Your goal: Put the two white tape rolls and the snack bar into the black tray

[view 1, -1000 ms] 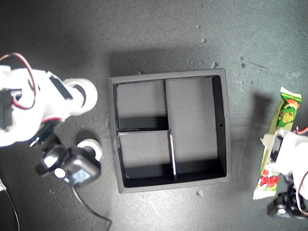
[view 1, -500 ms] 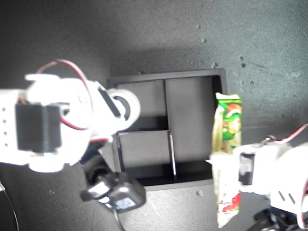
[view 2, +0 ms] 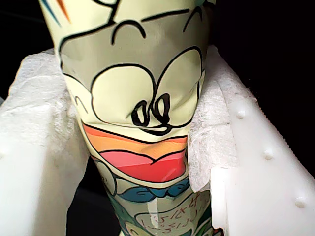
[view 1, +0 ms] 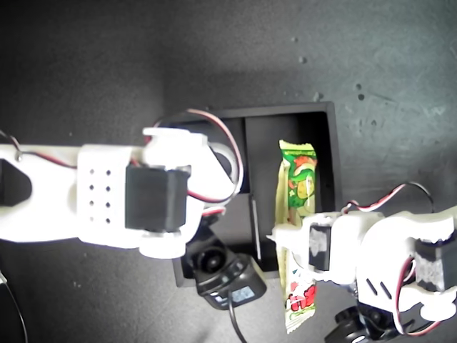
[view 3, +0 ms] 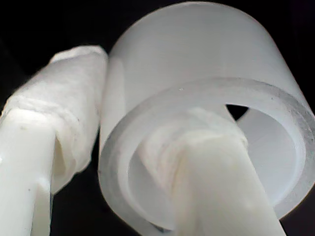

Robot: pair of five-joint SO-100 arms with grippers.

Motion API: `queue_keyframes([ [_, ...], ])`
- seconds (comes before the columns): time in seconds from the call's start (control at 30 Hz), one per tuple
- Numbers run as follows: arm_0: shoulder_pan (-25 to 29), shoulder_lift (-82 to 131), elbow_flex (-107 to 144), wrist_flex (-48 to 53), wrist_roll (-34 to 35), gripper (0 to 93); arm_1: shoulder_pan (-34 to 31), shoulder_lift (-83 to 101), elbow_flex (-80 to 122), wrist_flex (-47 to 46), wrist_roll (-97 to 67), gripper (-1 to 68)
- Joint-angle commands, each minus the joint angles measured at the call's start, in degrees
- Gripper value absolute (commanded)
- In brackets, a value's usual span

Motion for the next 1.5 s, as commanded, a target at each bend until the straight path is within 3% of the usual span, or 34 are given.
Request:
queue_keyframes([
  [0.0, -0.62, 0.88, 0.0, 1.05, -0.97, 2.1, 0.18, 0.7, -1.32, 0.62, 0.62, 6.7],
  [0.17, -0.62, 2.55, 2.9, 1.14, -1.49, 11.8, -0.62, 0.7, -1.23, 4.39, 1.05, 18.3],
  [0.53, -0.79, 7.12, 4.75, 1.14, -0.53, 14.3, 0.0, 0.7, -3.96, 13.18, 1.32, 24.2],
  [0.63, -2.2, 18.81, 11.25, 1.23, 0.35, 13.9, 1.67, 0.97, -13.01, 20.21, 1.76, 21.4],
  [0.77, -1.93, 42.1, 26.1, 1.23, -2.29, 12.9, 3.96, 11.6, -10.72, 20.13, 7.56, 13.5],
  [0.9, 4.83, 61.87, 45.44, -0.26, -12.57, 12.0, 5.89, 27.69, 9.05, 20.13, 24.26, 5.3],
  [0.97, 9.76, 69.08, 57.3, -5.8, -18.37, 11.6, 6.68, 35.42, 20.57, 20.13, 32.43, 0.1],
  [1.07, 15.56, 76.73, 75.5, -17.23, -25.4, 11.4, 7.47, 46.41, 38.23, 19.86, 43.95, -0.2],
  [1.2, 19.6, 81.74, 92.02, -30.67, -30.94, 11.6, 5.54, 56.78, 56.16, 12.92, 50.36, -0.2],
  [1.47, 23.03, 67.94, 94.75, -42.45, -32.43, 12.6, 0.09, 59.68, 72.6, 0.44, 58.01, -0.2],
])
